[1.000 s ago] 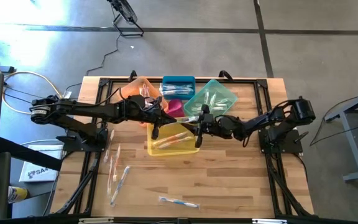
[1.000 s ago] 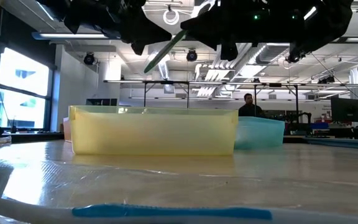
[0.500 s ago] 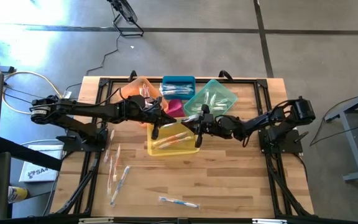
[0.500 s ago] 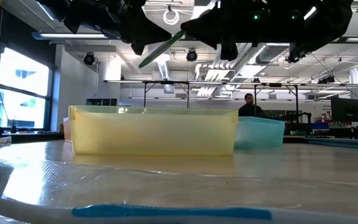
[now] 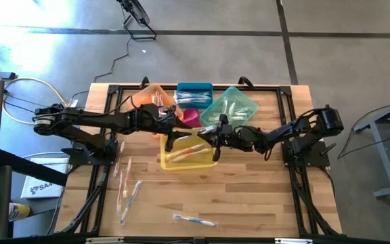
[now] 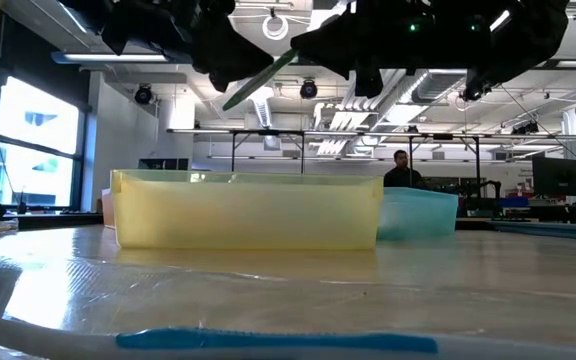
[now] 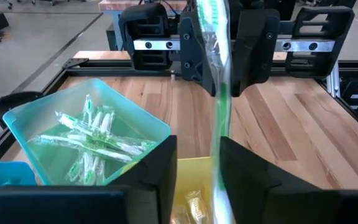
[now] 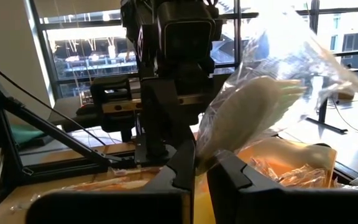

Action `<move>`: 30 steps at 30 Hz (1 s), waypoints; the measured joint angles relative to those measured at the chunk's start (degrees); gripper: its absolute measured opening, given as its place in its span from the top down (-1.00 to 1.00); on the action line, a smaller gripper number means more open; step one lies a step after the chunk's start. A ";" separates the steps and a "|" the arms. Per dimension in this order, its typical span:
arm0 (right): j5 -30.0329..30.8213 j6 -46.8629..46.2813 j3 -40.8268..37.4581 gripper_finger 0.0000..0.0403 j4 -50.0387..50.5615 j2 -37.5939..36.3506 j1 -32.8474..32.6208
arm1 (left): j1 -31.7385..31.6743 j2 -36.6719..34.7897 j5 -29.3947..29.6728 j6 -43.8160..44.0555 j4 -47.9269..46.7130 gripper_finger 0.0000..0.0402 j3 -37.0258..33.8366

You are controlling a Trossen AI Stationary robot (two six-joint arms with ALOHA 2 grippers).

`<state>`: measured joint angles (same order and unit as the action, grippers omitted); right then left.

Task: Pick & Place Toothbrushes
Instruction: Put the green toothbrush into the green bin

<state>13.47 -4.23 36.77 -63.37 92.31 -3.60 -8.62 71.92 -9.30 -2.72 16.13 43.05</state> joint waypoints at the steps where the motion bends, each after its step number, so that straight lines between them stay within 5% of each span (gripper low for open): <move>1: 0.00 0.00 0.00 0.93 0.00 0.00 -0.02 | 0.00 0.00 0.00 0.00 0.02 0.40 0.00; 19: 1.58 -0.46 -0.02 0.93 1.47 -0.02 0.00 | -0.06 0.00 -0.03 2.61 0.29 0.31 0.00; 30: 6.54 -2.08 -0.07 0.93 6.41 -2.58 -0.15 | -0.02 -5.02 4.94 -2.07 -4.79 0.31 0.03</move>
<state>20.01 -6.31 36.70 -56.96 89.74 -3.75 -8.64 66.90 -4.36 -4.79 11.35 43.07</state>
